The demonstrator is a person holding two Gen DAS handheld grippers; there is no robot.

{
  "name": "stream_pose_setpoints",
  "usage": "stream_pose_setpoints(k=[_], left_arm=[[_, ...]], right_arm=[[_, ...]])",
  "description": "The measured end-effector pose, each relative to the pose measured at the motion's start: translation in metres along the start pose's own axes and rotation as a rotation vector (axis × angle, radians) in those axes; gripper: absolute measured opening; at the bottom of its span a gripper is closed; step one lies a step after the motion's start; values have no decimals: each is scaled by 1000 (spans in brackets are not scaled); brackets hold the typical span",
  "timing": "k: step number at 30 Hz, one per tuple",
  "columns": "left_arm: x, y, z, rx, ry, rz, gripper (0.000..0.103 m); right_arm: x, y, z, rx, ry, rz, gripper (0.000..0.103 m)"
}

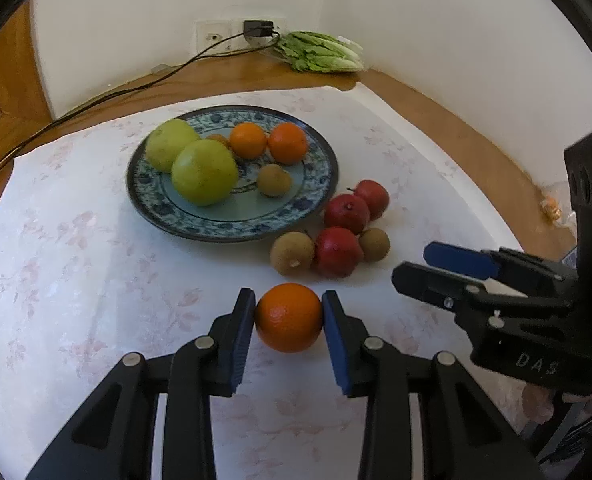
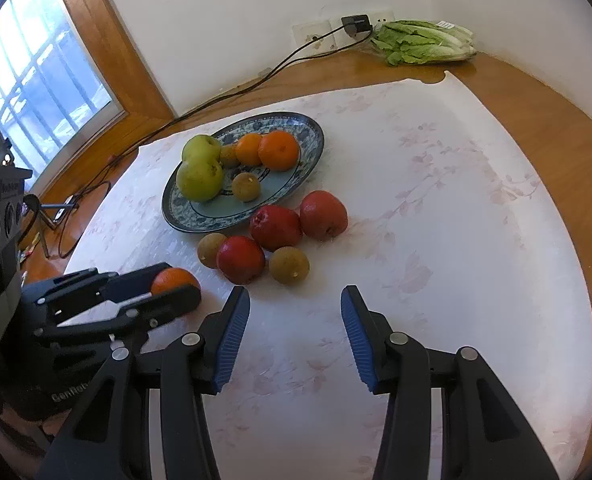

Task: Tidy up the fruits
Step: 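Grasp an orange with the left tool while the right tool grasps another brown kiwi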

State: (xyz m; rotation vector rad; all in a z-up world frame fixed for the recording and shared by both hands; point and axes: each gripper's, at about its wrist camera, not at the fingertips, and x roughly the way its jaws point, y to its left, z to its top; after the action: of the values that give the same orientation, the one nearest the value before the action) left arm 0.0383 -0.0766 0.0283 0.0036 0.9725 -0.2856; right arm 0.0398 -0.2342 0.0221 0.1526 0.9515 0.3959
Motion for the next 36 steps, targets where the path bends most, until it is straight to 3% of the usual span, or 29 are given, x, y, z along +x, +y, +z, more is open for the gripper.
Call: stream_pose_setpoints(k=[4, 14, 36], left_arm=[[-3, 9, 3, -20, -10, 21, 36], [-8, 37, 5, -80, -33, 64, 36], [-1, 48, 4, -113, -27, 49, 36]], right_arm=[[2, 2, -1, -1, 0, 4, 49], [10, 1, 1, -4, -5, -1, 33], [26, 6, 9, -31, -38, -8, 33]])
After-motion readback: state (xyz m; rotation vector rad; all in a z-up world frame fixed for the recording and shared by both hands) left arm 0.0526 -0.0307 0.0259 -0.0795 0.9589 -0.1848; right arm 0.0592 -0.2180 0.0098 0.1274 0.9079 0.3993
